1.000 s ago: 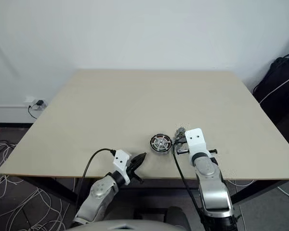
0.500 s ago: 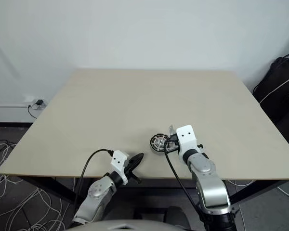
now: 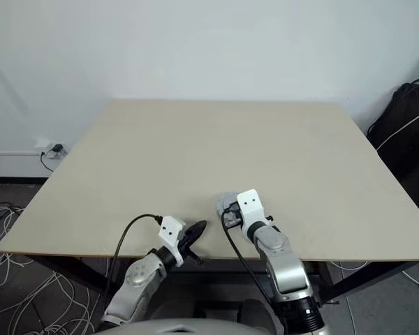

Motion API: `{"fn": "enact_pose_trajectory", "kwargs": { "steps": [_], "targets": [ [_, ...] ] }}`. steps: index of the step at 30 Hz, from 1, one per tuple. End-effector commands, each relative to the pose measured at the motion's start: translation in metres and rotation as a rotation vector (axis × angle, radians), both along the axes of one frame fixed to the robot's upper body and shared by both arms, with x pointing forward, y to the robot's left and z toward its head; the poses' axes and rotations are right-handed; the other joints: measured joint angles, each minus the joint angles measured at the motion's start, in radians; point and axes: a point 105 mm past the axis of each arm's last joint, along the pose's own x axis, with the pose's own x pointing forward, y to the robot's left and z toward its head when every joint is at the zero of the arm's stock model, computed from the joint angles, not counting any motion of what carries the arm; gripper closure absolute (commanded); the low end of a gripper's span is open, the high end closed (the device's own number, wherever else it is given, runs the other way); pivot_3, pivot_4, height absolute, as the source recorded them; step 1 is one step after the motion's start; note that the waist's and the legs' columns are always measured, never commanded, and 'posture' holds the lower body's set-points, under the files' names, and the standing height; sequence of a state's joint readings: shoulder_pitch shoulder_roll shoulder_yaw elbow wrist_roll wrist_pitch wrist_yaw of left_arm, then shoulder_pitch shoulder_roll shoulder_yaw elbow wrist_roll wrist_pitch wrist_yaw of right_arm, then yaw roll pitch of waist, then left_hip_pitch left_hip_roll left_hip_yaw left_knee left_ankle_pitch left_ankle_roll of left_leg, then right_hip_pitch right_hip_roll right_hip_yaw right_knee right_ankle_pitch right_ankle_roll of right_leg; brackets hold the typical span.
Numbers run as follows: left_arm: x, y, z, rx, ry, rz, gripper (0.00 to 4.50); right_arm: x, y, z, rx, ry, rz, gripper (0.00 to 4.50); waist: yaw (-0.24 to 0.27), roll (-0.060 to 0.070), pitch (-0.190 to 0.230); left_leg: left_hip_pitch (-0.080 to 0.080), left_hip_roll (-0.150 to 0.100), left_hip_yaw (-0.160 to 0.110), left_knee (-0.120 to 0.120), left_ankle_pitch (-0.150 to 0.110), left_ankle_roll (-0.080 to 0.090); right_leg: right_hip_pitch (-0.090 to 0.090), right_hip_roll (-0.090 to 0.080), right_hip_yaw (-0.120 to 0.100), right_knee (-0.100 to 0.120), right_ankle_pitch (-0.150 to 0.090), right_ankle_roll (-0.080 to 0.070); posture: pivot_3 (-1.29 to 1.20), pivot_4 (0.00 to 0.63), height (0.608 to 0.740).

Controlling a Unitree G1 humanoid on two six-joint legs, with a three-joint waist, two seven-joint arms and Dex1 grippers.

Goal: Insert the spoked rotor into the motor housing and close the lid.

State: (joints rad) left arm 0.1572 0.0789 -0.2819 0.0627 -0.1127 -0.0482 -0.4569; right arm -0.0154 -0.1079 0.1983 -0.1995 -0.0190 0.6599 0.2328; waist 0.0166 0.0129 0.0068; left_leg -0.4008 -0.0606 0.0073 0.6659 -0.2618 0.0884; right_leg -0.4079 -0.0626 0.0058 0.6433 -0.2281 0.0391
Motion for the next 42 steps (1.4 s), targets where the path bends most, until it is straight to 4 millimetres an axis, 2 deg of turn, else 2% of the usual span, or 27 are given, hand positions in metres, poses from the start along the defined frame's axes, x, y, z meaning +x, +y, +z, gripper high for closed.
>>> {"fn": "enact_pose_trajectory", "kwargs": {
  "steps": [1, 7, 11, 14, 21, 23, 27, 36, 42],
  "targets": [
    [0.004, -0.008, 0.026, -0.024, -0.061, -0.009, 4.5, -0.001, 0.004, -0.003, 0.003, 0.008, 0.021, 4.48, 0.0, 0.0, 0.0, 0.0, 0.0, 0.0, 0.0, 0.0, 0.0, 0.0, 0.0, 0.0, 0.0, 0.0, 0.0, 0.0, 0.0, 0.74],
    [0.004, -0.019, 0.037, -0.028, -0.057, -0.01, 4.5, -0.004, 0.002, 0.026, 0.037, -0.104, 0.158, 4.48, 0.001, 0.0, 0.0, 0.0, 0.0, 0.0, 0.0, 0.0, 0.0, 0.0, 0.0, 0.0, 0.0, 0.0, 0.0, 0.0, 0.0, 0.74],
    [0.004, -0.024, 0.031, -0.023, -0.043, -0.013, 4.5, -0.002, -0.008, 0.032, 0.024, -0.129, 0.226, 3.23, 0.002, 0.0, 0.001, 0.0, 0.0, 0.0, 0.0, 0.0, 0.0, 0.0, 0.0, 0.0, 0.0, 0.0, 0.0, 0.0, 0.0, 0.74],
    [0.005, -0.024, 0.023, -0.019, -0.034, -0.013, 4.5, -0.002, -0.007, 0.035, 0.061, -0.125, 0.288, 2.24, 0.003, -0.001, 0.001, 0.0, 0.0, 0.0, 0.0, 0.0, 0.0, 0.0, 0.0, 0.0, 0.0, 0.0, 0.0, 0.0, 0.0, 0.74],
    [0.003, -0.011, -0.005, -0.007, -0.015, -0.002, 4.5, 0.004, -0.005, 0.035, 0.087, -0.102, 0.382, 0.02, 0.008, -0.004, 0.003, 0.0, 0.0, 0.0, 0.0, 0.0, 0.0, 0.0, 0.0, 0.0, -0.001, 0.0, 0.0, 0.0, 0.0, 0.74],
    [0.003, -0.006, -0.017, -0.002, -0.005, 0.003, 4.5, 0.008, -0.005, 0.035, 0.087, -0.104, 0.387, 0.02, 0.01, -0.004, 0.003, 0.0, 0.0, 0.0, 0.0, 0.0, 0.0, 0.0, 0.0, 0.0, -0.001, 0.0, 0.0, 0.0, 0.0, 0.74],
    [-0.001, 0.004, -0.058, 0.022, 0.049, 0.015, 4.5, 0.02, -0.008, 0.033, 0.083, -0.104, 0.365, 0.02, 0.021, -0.002, 0.001, 0.0, 0.0, 0.0, 0.0, 0.0, 0.0, 0.0, -0.001, -0.001, -0.001, 0.0, 0.0, 0.0, 0.0, 0.74],
    [-0.001, 0.019, -0.066, 0.015, 0.012, 0.03, 4.5, 0.035, -0.015, 0.028, 0.1, -0.092, 0.294, 0.02, 0.021, 0.001, -0.004, 0.003, 0.001, 0.001, 0.0, 0.0, 0.001, 0.004, -0.003, -0.004, 0.0, 0.003, 0.0, 0.0, 0.0, 0.74],
    [-0.012, 0.03, -0.083, 0.035, 0.041, 0.039, 4.5, 0.038, -0.02, 0.026, 0.1, -0.088, 0.261, 0.02, 0.018, 0.005, -0.007, 0.008, 0.003, 0.0, 0.0, 0.0, 0.001, 0.008, -0.004, -0.008, 0.0, 0.002, 0.004, 0.0, 0.0, 0.74]
  ]
}}
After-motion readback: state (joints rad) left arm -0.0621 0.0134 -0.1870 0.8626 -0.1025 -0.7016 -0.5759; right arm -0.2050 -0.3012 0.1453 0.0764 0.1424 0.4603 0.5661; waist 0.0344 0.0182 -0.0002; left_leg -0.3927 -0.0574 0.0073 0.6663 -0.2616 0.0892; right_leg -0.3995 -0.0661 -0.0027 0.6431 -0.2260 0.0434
